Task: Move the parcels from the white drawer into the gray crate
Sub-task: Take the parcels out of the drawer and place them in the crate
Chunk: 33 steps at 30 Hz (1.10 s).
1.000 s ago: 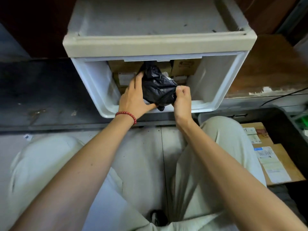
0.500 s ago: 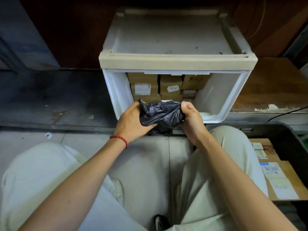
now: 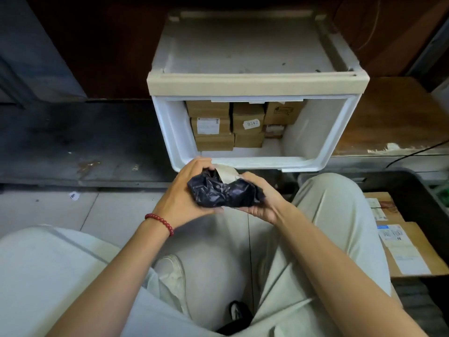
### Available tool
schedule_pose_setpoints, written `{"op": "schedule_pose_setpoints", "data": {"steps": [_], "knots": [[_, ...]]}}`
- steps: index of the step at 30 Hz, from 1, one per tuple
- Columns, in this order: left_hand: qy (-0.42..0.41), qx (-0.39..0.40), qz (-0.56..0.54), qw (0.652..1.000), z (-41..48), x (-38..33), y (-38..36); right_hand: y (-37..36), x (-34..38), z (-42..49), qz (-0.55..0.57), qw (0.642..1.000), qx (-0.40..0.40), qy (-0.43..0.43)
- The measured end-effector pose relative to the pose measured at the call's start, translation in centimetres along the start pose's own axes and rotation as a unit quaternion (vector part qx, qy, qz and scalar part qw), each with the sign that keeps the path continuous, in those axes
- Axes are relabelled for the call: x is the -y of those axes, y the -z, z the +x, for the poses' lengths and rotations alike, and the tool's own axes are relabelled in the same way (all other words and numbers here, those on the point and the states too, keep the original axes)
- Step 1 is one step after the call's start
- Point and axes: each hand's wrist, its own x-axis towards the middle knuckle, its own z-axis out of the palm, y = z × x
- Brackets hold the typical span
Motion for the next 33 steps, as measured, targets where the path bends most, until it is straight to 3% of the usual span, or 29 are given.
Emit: {"op": "schedule_pose_setpoints", "data": {"steps": [3, 6, 10, 13, 16, 22, 25, 33], "knots": [[0.043, 0.043, -0.003, 0.998, -0.5, 0.0, -0.4, 0.1, -0.2, 0.4, -0.010, 1.000, -0.003, 0.025], [0.123, 0.030, -0.082, 0.989, -0.7, -0.9, -0.4, 0.0, -0.1, 0.5, 0.007, 0.999, 0.014, 0.043], [0.227, -0.059, -0.206, 0.950, -0.1, -0.9, 0.3, -0.3, -0.4, 0.3, 0.001, 0.996, 0.069, 0.059], [0.297, -0.041, -0.259, 0.918, 0.1, -0.3, 0.9, -0.5, -0.4, 0.1, -0.013, 0.994, 0.078, 0.069], [0.282, -0.008, -0.295, 0.913, 0.0, 0.1, 0.8, -0.6, -0.4, 0.1, -0.067, 0.991, 0.069, 0.092], [0.324, -0.037, -0.265, 0.908, -0.2, 0.2, 0.1, -0.4, -1.1, 0.4, -0.173, 0.977, 0.022, 0.120], [0.299, -0.029, -0.307, 0.903, -0.2, 0.1, 0.1, -0.7, -0.9, 0.1, -0.190, 0.969, 0.022, 0.154], [0.356, -0.005, -0.497, 0.792, -0.4, -1.3, 1.0, -0.8, -0.5, -0.4, -0.174, 0.970, 0.088, 0.145]]}}
